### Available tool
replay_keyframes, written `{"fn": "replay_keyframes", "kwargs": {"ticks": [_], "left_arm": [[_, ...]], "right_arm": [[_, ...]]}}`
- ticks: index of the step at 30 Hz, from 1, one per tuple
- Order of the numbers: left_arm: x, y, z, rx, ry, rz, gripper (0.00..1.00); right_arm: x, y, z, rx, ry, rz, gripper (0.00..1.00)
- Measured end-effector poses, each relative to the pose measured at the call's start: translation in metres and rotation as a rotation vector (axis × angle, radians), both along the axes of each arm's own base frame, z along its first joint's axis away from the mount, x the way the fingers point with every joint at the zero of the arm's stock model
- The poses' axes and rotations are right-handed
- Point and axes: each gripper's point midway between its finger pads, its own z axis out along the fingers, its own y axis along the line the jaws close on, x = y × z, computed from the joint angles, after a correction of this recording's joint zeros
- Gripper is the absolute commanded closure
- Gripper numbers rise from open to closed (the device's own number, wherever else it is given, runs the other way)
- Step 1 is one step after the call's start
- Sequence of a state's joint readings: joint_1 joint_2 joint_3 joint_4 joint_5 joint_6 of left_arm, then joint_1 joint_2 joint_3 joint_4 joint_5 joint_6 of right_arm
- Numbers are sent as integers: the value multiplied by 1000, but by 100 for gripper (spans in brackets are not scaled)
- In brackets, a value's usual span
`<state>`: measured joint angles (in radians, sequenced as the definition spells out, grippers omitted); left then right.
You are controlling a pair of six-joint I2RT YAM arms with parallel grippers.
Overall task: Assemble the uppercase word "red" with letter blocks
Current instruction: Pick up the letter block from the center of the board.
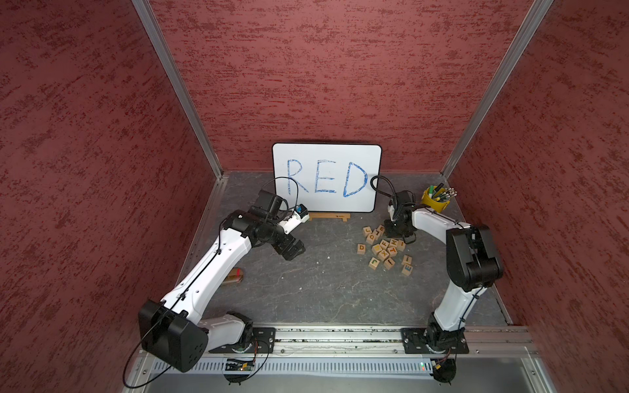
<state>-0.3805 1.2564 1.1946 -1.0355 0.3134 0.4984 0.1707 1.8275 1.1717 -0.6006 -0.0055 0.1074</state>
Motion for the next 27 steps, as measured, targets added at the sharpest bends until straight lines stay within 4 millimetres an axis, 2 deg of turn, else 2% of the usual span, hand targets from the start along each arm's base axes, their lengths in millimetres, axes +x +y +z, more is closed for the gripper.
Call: {"fn": "replay_keyframes", "kwargs": {"ticks": [6, 11, 20, 27], "left_arm": [[0, 0, 0, 0, -1, 0, 1], [-1, 0, 3, -4, -11, 0, 1], [-1, 1, 4, -6, -13, 3, 1], [-1, 0, 4, -8, -11, 6, 0]], "right_arm": [[-2, 1, -1, 7, 8, 2, 62], [-3, 1, -2, 9, 14, 0, 68], [-7, 2, 0, 17, 27, -5, 71], [-8, 3, 18, 31, -3, -14, 72]]}}
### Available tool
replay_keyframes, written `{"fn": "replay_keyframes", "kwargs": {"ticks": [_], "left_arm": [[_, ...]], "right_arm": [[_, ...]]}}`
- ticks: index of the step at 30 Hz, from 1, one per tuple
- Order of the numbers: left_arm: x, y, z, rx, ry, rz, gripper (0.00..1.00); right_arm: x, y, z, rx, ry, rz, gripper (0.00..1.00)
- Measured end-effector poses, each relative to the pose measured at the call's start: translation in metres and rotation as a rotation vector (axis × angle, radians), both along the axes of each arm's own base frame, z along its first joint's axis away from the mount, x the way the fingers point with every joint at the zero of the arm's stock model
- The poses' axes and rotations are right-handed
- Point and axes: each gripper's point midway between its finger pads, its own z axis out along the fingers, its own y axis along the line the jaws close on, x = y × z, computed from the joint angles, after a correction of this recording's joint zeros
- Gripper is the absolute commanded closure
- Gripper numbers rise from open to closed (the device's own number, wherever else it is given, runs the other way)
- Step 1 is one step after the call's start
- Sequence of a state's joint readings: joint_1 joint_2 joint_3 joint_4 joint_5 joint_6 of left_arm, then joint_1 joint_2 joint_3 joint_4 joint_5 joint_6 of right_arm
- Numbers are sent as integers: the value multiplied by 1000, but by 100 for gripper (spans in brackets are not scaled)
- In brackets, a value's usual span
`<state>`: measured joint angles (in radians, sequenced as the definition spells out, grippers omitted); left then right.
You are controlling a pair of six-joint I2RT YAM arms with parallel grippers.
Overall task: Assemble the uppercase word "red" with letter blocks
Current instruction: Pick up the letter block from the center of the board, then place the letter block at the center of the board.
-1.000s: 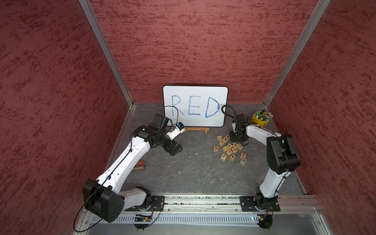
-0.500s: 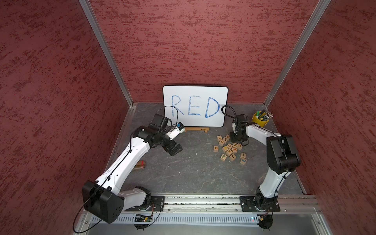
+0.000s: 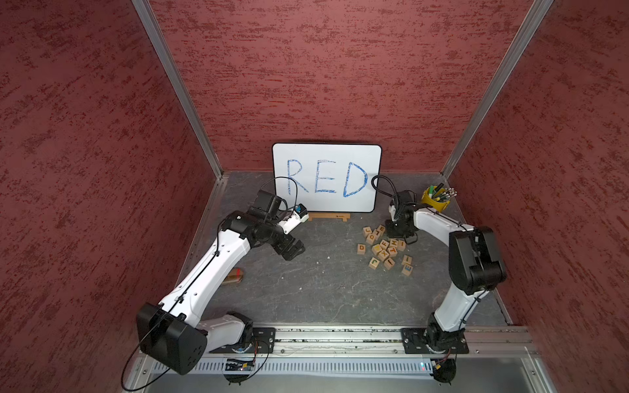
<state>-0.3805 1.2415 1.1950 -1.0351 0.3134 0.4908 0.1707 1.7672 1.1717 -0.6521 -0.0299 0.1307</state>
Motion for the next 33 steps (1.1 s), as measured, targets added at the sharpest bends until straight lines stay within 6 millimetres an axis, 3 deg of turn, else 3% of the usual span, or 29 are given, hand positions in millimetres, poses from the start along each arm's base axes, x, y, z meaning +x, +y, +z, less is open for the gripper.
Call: {"fn": "replay_keyframes", "kwargs": {"ticks": [9, 22, 26, 33], "left_arm": [[2, -1, 3, -8, -8, 9, 1], [19, 14, 16, -42, -44, 102, 1], [28, 27, 25, -77, -62, 166, 1], [34, 49, 41, -123, -104, 253, 0]], "right_arm": [[6, 17, 45, 43, -81, 16, 73], [-8, 136, 91, 159, -138, 242, 72], [-19, 179, 85, 175, -115, 323, 72], [-44, 237, 37, 167, 3, 427, 72]]}}
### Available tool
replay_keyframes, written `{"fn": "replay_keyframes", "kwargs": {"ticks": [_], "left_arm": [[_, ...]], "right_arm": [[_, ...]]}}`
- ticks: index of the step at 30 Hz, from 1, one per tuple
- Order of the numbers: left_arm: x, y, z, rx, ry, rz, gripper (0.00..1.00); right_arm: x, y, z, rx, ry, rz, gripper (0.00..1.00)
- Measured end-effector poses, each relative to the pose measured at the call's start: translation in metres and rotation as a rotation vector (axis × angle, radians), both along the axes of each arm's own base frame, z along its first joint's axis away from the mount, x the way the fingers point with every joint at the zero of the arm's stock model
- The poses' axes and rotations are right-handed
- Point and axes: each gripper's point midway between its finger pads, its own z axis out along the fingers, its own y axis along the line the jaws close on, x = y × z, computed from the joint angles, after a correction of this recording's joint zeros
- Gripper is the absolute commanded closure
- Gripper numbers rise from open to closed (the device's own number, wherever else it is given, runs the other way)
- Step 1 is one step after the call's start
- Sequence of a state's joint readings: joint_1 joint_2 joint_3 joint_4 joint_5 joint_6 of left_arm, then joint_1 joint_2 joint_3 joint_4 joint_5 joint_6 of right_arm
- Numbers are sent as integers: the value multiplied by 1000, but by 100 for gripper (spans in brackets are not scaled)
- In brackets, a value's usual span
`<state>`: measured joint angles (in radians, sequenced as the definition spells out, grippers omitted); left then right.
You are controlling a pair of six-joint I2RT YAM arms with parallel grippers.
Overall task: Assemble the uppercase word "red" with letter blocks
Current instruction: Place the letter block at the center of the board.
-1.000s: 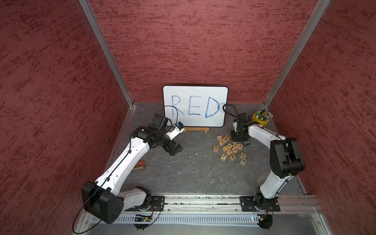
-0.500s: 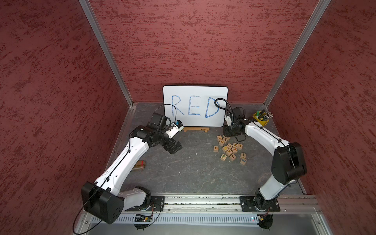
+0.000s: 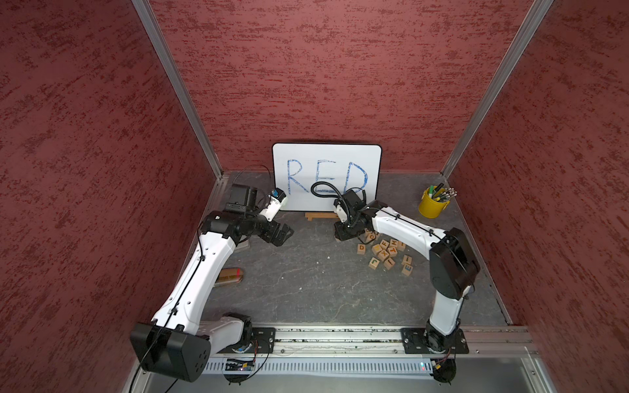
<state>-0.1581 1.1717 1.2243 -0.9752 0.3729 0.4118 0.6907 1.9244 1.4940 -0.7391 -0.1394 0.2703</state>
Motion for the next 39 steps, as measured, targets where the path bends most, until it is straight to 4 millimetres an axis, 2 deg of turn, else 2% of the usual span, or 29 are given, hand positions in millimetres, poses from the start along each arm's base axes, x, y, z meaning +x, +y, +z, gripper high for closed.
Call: {"fn": "replay_keyframes", "kwargs": {"ticks": [3, 6, 11, 17, 24, 28, 32, 39], "left_arm": [[-2, 3, 6, -7, -19, 8, 0], [-6, -1, 8, -22, -21, -16, 1], [-18, -5, 4, -32, 11, -72, 1], [-34, -4, -5, -45, 52, -105, 1], [-46, -6, -3, -61, 53, -134, 1], [-48, -6, -1, -65, 47, -139, 0], [-50, -7, -2, -69, 54, -142, 1], [-52, -6, -1, -70, 50, -141, 1]], "right_arm": [[-6, 20, -12, -7, 22, 32, 72], [-6, 37, -16, 3, 26, 52, 71], [-1, 53, -19, 13, 21, 60, 71], [0, 53, -31, -12, 41, 56, 70], [3, 56, -40, -33, 48, 54, 69], [3, 55, -41, -46, 50, 51, 64], [2, 56, -41, -45, 51, 48, 52], [1, 56, -41, -46, 49, 48, 49]]}}
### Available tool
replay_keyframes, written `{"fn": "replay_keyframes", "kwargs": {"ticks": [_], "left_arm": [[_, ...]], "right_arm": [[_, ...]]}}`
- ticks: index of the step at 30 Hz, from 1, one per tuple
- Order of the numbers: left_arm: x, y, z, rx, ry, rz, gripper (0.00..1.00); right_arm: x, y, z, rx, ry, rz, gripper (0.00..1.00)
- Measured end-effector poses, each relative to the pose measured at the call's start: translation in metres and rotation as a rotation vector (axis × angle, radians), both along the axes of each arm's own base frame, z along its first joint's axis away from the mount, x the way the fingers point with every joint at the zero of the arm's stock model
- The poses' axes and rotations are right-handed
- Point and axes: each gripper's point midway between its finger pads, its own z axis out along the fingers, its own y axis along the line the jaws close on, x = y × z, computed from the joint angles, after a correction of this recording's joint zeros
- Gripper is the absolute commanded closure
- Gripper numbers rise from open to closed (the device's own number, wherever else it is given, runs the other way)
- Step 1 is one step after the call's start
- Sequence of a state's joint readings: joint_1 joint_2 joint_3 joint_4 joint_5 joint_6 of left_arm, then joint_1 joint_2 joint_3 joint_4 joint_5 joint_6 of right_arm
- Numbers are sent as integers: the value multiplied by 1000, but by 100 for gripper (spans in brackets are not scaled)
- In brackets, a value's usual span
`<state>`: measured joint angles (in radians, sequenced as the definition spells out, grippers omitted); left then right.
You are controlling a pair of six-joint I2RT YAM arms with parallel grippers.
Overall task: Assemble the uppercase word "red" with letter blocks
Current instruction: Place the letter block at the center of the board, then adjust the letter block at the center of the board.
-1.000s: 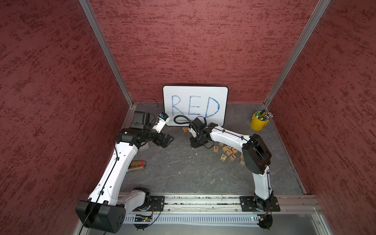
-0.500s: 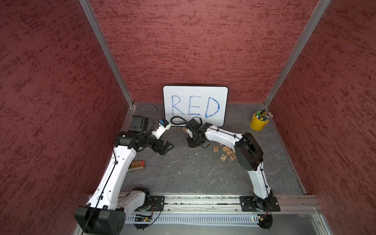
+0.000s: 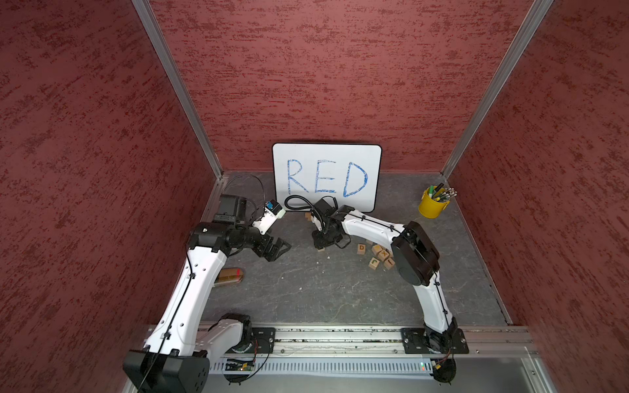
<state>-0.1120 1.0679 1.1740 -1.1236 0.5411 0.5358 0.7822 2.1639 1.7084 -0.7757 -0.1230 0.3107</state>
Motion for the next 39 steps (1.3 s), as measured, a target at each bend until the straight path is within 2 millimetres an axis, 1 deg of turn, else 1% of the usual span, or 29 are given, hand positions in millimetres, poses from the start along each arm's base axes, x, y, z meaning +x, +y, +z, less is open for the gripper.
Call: {"fn": "replay_keyframes", "kwargs": {"ticks": [5, 9, 13, 16, 19, 23, 26, 28, 31, 33, 35, 36, 39], "left_arm": [[-1, 0, 1, 0, -6, 0, 0], [-2, 0, 1, 2, -4, -3, 1], [-4, 0, 0, 10, -5, -17, 1], [-4, 1, 2, 15, -11, -26, 0], [-5, 1, 2, 19, -13, -33, 1], [-6, 0, 2, 19, -13, -38, 1], [-11, -9, -1, 24, 0, -78, 1], [-17, -22, -9, 44, 32, -138, 1], [-23, -42, -29, 109, 91, -234, 0], [-25, -54, -44, 153, 142, -285, 0], [-19, -62, -53, 182, 184, -308, 1], [-12, -66, -57, 192, 203, -314, 0], [9, -79, -65, 211, 240, -331, 1]], "right_arm": [[3, -3, 0, -20, -20, -5, 45], [4, -9, 3, -52, -51, 41, 42], [5, -13, 19, -68, -102, 124, 41], [10, -17, 31, -74, -148, 165, 41], [12, -19, 39, -69, -170, 191, 42], [13, -26, 40, -53, -171, 182, 44], [20, -39, 49, -34, -174, 126, 45], [25, -51, 61, -17, -187, 73, 46], [27, -72, 91, 20, -224, -9, 46], [25, -90, 117, 52, -263, -71, 46], [20, -102, 142, 88, -301, -111, 46], [16, -108, 155, 107, -322, -127, 46], [4, -119, 183, 148, -368, -156, 46]]}}
